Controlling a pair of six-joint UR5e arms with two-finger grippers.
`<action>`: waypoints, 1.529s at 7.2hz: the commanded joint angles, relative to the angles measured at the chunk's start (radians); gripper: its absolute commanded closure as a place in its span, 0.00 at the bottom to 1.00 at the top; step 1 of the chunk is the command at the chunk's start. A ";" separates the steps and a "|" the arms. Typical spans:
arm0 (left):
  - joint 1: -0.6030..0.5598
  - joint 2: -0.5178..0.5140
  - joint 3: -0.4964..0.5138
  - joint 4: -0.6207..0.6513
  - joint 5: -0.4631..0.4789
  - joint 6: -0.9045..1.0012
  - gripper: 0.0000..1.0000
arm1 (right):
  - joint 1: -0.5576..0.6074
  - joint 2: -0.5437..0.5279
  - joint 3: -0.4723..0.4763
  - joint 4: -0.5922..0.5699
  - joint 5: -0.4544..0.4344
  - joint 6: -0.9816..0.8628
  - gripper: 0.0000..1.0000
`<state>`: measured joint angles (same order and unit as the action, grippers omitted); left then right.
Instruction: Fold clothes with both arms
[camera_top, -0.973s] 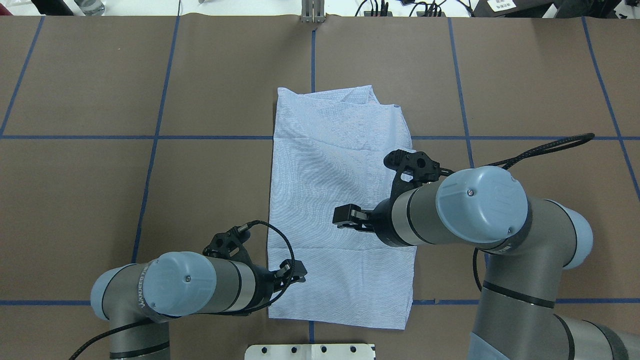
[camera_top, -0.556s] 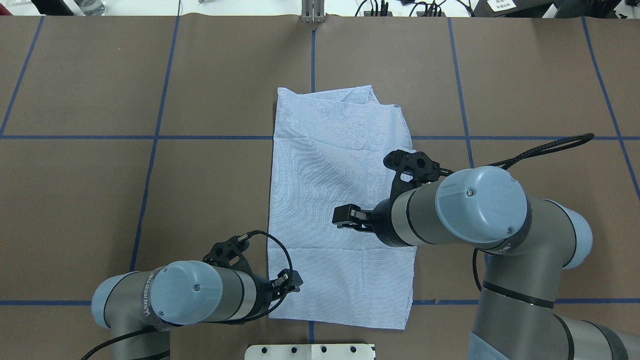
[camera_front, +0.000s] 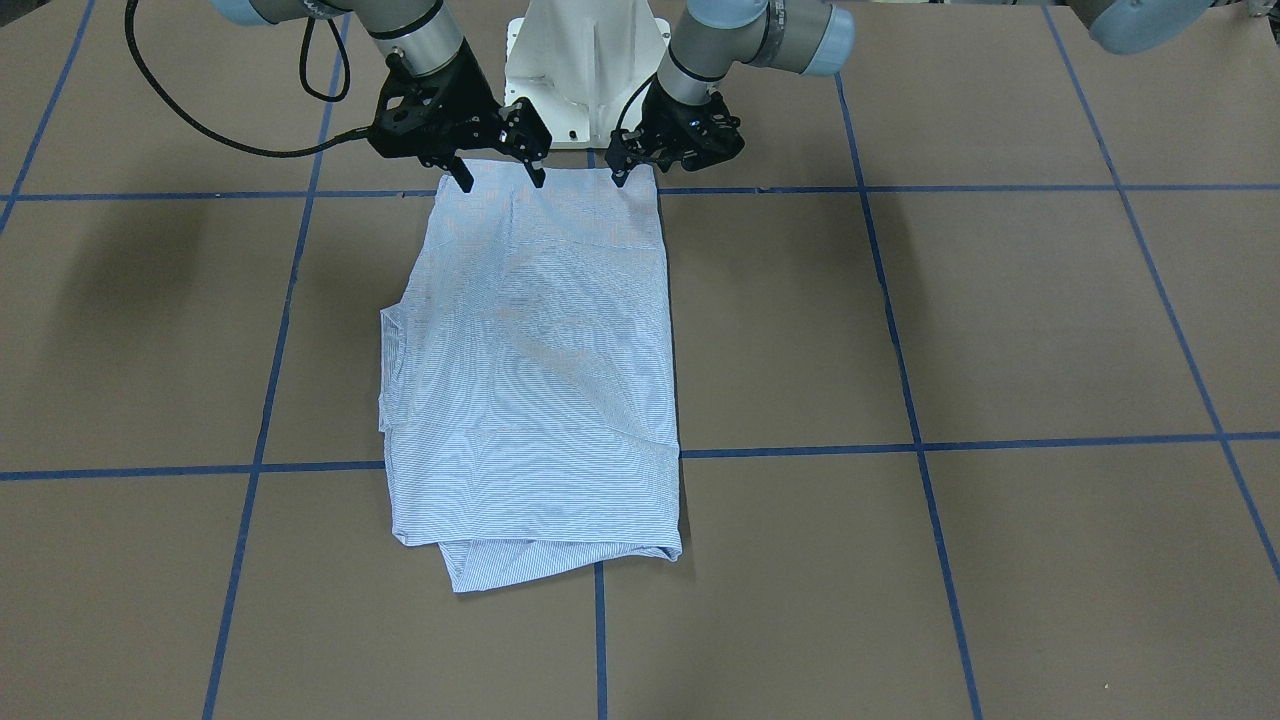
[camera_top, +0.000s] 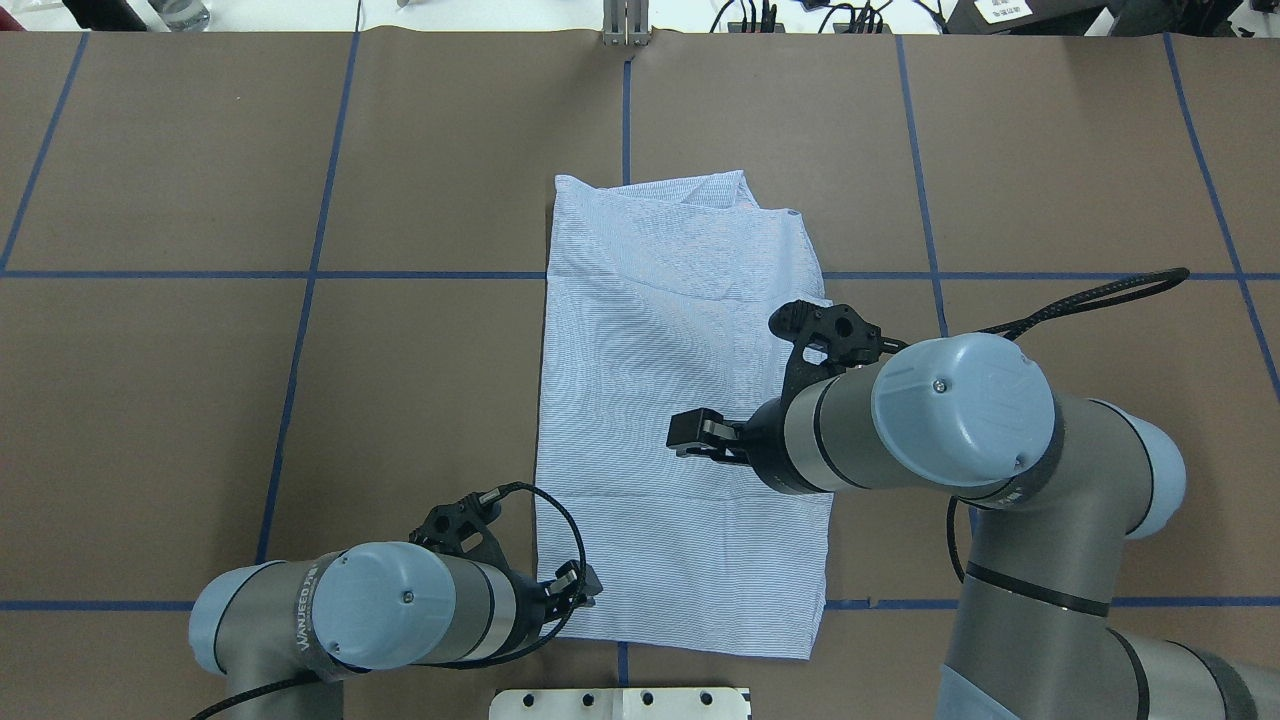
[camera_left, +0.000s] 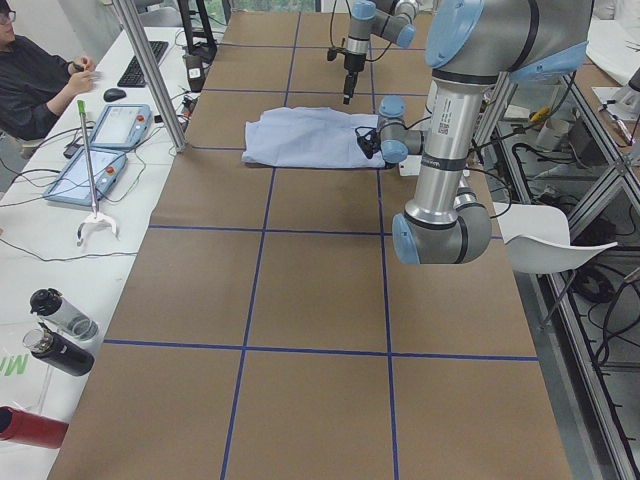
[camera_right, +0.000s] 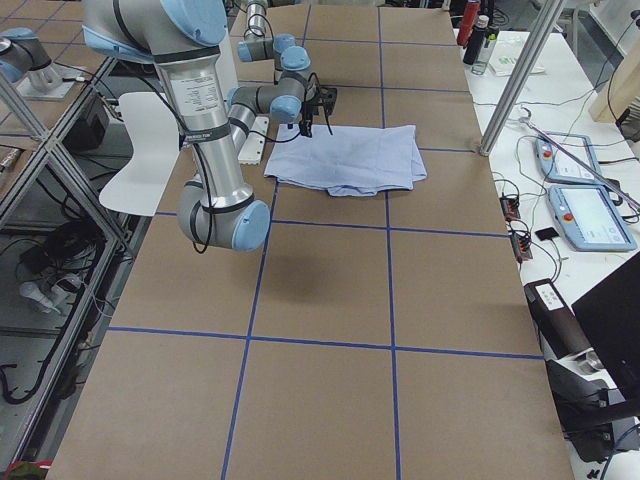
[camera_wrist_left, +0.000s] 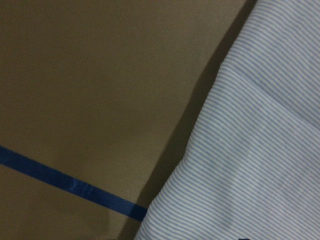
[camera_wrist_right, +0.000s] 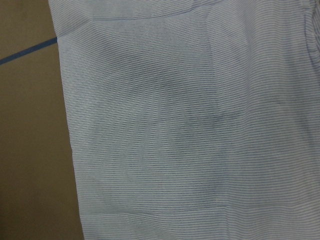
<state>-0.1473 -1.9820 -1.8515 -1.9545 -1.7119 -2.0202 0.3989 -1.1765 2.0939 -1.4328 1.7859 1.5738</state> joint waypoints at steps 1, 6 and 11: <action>0.009 0.000 0.005 0.000 0.000 0.000 0.20 | 0.000 -0.002 0.000 0.000 0.000 0.000 0.00; 0.011 0.000 0.006 0.000 -0.002 0.000 0.51 | 0.002 -0.003 -0.002 0.000 0.000 0.000 0.00; 0.003 -0.005 -0.011 0.014 -0.002 0.000 1.00 | 0.000 -0.009 -0.005 -0.002 0.000 0.000 0.00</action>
<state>-0.1409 -1.9845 -1.8578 -1.9471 -1.7135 -2.0202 0.4001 -1.1831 2.0904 -1.4331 1.7855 1.5728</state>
